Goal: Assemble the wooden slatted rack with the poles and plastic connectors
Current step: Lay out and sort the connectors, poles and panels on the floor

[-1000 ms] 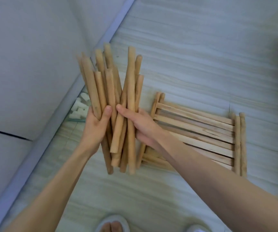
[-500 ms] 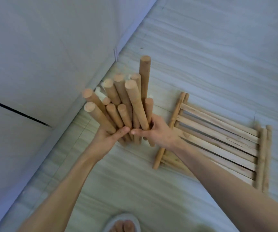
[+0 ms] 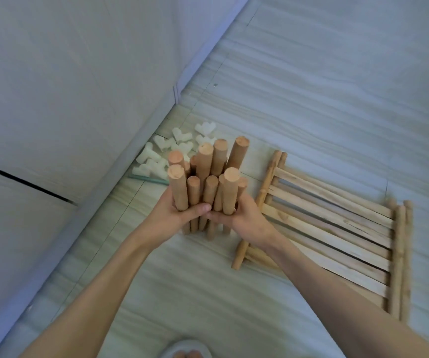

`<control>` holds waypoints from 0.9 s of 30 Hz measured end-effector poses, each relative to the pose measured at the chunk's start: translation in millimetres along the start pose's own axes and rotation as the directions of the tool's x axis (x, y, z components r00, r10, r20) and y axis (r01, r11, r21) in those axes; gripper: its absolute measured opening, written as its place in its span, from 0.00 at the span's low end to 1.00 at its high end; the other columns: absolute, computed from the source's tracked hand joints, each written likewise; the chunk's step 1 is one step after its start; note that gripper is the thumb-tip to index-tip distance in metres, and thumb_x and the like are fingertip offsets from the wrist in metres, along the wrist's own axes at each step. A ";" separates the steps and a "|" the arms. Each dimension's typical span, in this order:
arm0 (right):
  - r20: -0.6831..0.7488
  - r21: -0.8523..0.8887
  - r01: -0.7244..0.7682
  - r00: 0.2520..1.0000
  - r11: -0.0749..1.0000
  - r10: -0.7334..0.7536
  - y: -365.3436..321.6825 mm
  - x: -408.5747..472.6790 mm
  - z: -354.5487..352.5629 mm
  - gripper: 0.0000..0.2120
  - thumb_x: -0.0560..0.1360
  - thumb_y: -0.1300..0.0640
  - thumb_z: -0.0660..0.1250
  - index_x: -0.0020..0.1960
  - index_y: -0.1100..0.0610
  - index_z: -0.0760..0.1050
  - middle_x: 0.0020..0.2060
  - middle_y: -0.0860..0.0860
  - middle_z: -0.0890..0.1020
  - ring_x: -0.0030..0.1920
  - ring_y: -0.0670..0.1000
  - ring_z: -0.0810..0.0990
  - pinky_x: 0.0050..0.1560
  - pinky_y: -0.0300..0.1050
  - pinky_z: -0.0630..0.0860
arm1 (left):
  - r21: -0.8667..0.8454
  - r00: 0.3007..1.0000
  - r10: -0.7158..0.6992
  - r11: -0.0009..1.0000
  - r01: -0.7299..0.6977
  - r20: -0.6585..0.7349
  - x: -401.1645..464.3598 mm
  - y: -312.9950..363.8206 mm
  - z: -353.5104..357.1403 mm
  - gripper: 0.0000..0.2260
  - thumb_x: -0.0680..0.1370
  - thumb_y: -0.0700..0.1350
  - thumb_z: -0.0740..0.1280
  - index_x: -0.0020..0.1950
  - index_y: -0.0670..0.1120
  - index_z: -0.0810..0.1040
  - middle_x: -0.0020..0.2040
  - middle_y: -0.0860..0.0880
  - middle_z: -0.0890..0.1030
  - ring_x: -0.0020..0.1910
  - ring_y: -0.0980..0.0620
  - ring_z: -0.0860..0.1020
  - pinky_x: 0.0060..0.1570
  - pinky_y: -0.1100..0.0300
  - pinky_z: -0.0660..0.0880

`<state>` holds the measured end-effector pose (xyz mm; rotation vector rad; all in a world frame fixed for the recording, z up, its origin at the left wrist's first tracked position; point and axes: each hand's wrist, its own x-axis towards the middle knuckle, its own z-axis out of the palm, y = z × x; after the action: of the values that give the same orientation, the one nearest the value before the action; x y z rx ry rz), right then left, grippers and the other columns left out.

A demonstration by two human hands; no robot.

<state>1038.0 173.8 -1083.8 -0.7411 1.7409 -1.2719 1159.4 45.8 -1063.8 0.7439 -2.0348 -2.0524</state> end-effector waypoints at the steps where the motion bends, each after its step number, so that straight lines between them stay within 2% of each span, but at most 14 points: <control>1: 0.005 0.022 0.001 1.000 1.000 -0.001 0.2 -0.4 1.9 0.21 0.70 0.65 0.72 0.62 0.63 0.72 0.54 0.50 0.81 0.58 0.47 0.78 0.58 0.41 0.75 | 0.003 1.000 0.010 1.000 -0.010 -0.011 -1.0 -0.5 -0.8 0.27 0.67 0.42 0.72 0.65 0.36 0.70 0.58 0.45 0.79 0.59 0.57 0.77 0.56 0.68 0.73; 4: 0.002 0.038 0.016 1.000 0.999 -0.016 -1.1 -2.3 10.7 0.23 0.68 0.61 0.74 0.61 0.63 0.73 0.51 0.48 0.81 0.56 0.46 0.79 0.56 0.42 0.77 | 0.010 0.999 0.038 0.999 -0.038 -0.030 -6.2 0.2 -0.2 0.26 0.66 0.41 0.70 0.60 0.30 0.71 0.53 0.38 0.79 0.53 0.55 0.78 0.53 0.66 0.75; 6: -0.018 0.049 0.029 0.999 0.998 -0.029 -2.7 -2.9 15.4 0.25 0.66 0.59 0.74 0.60 0.62 0.74 0.51 0.49 0.81 0.55 0.47 0.80 0.56 0.45 0.77 | 0.000 0.996 0.068 0.998 -0.068 -0.053 -8.6 4.4 2.7 0.28 0.65 0.42 0.73 0.60 0.31 0.71 0.51 0.44 0.80 0.53 0.56 0.78 0.52 0.66 0.74; 8: -0.031 0.069 0.032 0.999 0.997 -0.030 -5.1 -2.1 15.8 0.25 0.65 0.59 0.75 0.60 0.62 0.74 0.52 0.51 0.82 0.56 0.48 0.80 0.57 0.48 0.77 | 0.007 0.988 0.122 0.993 -0.121 -0.095 -8.8 13.1 4.7 0.32 0.63 0.46 0.75 0.61 0.32 0.71 0.53 0.47 0.80 0.55 0.56 0.78 0.53 0.65 0.74; 10: -0.020 0.091 0.031 0.999 0.995 -0.030 -9.1 0.4 13.7 0.25 0.66 0.59 0.75 0.61 0.61 0.74 0.54 0.53 0.82 0.57 0.49 0.80 0.58 0.49 0.77 | 0.025 0.975 0.175 0.985 -0.173 -0.135 -8.8 26.7 5.3 0.31 0.64 0.49 0.73 0.63 0.39 0.71 0.53 0.53 0.81 0.56 0.58 0.78 0.54 0.66 0.73; 13: -0.025 0.092 0.036 0.999 0.995 -0.034 -14.6 4.2 11.7 0.26 0.65 0.57 0.75 0.61 0.60 0.74 0.54 0.53 0.82 0.57 0.49 0.79 0.59 0.50 0.76 | 0.033 0.952 0.273 0.962 -0.271 -0.139 -9.6 54.5 5.0 0.23 0.67 0.48 0.71 0.61 0.54 0.70 0.55 0.64 0.79 0.58 0.62 0.76 0.54 0.69 0.72; 16: -0.041 0.089 0.042 0.998 0.995 -0.039 -16.5 3.8 13.0 0.26 0.64 0.56 0.75 0.60 0.59 0.74 0.52 0.50 0.82 0.56 0.48 0.79 0.58 0.47 0.76 | 0.116 0.934 0.339 0.938 -0.326 -0.116 -5.2 76.2 5.0 0.18 0.69 0.49 0.70 0.58 0.54 0.74 0.53 0.62 0.79 0.57 0.61 0.76 0.54 0.69 0.70; 18: -0.039 0.085 0.044 0.998 0.995 -0.040 -15.6 3.8 14.9 0.24 0.64 0.57 0.76 0.59 0.60 0.75 0.49 0.47 0.82 0.54 0.46 0.80 0.56 0.44 0.76 | 0.128 0.933 0.333 0.940 -0.316 -0.136 -1.5 79.1 4.8 0.14 0.68 0.49 0.71 0.52 0.53 0.77 0.48 0.62 0.81 0.52 0.62 0.78 0.51 0.71 0.71; 21: -0.037 0.088 0.038 0.999 0.995 -0.035 -15.3 3.1 16.2 0.22 0.65 0.59 0.76 0.57 0.60 0.75 0.46 0.44 0.81 0.52 0.44 0.80 0.53 0.39 0.75 | 0.092 0.939 0.290 0.956 -0.277 -0.185 -0.7 74.8 2.9 0.11 0.67 0.43 0.72 0.46 0.53 0.78 0.42 0.63 0.82 0.46 0.63 0.79 0.47 0.71 0.72; 27: -0.019 0.127 0.036 0.999 0.991 -0.034 -16.1 6.5 22.0 0.23 0.69 0.63 0.74 0.62 0.60 0.73 0.52 0.47 0.81 0.53 0.40 0.79 0.51 0.33 0.74 | 0.093 0.955 0.267 0.962 -0.257 -0.129 -3.0 77.3 -2.4 0.18 0.65 0.37 0.74 0.50 0.53 0.77 0.43 0.63 0.82 0.47 0.65 0.79 0.48 0.72 0.72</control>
<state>1054.0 153.4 -1073.4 -0.6912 1.6487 -1.4027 1145.2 40.1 -987.9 0.5756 -2.0186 -1.7370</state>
